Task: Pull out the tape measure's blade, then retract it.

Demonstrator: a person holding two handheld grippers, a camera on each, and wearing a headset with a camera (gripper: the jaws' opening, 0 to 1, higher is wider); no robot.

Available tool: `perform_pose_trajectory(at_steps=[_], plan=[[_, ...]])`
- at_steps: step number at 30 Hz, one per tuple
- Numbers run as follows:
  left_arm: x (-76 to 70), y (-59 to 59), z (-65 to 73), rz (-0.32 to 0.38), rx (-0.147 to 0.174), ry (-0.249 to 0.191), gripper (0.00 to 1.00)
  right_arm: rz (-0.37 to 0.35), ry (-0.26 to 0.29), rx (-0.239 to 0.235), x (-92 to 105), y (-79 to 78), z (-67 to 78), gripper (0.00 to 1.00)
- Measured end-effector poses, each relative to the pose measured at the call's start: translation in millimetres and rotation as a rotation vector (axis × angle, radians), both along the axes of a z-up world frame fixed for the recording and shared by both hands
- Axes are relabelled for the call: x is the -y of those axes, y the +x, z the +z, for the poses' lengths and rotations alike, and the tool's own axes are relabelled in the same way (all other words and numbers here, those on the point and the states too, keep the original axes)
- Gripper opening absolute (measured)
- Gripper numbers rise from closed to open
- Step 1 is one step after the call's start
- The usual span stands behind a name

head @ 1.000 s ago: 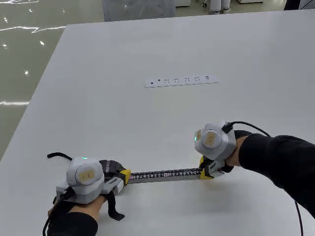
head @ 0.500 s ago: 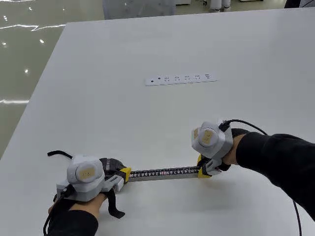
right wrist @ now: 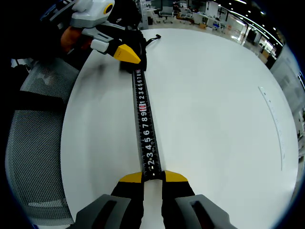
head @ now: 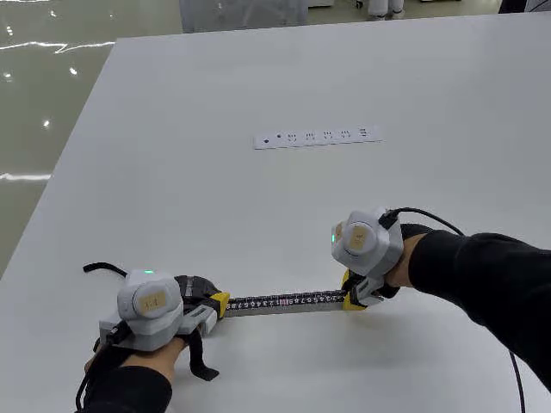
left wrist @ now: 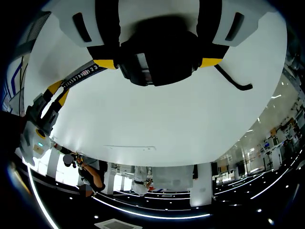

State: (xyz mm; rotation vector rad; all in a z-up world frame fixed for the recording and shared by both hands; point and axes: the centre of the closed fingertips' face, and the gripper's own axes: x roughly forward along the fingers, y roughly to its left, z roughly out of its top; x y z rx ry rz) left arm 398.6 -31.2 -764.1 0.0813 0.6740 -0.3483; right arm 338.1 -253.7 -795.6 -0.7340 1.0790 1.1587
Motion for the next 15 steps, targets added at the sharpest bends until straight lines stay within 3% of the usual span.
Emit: perform_pose_trajectory(at_steps=[15], plan=[[-1.5,-0.4,0.5,0.001,-0.002,-0.002,0.60,0.008,0.002,0.001,-5.3,0.5,-0.4,0.09]])
